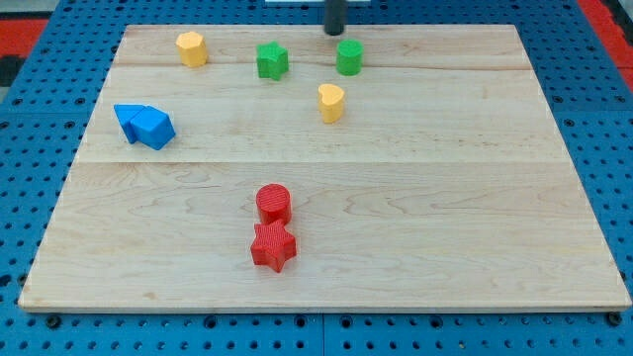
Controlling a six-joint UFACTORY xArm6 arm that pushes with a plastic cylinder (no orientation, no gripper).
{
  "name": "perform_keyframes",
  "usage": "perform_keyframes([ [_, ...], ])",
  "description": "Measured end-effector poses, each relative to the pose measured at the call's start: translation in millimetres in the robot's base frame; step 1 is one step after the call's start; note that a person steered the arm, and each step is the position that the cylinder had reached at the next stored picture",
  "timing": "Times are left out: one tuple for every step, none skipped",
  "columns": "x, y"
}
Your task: Move the heart to the bottom right of the green circle
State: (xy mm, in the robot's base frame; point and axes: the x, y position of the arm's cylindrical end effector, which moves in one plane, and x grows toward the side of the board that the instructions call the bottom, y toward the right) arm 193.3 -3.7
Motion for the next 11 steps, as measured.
perform_keyframes([
  [-0.6,-59.7],
  [21.6,-127.7],
  [64.6,-165.8],
  [66.9,-156.8],
  [45.1,-119.3],
  [93.9,-101.9],
  [135.6,-74.6],
  [165.2,-27.7],
  [148.7,45.5],
  [127.3,80.6],
  [118.9,60.5],
])
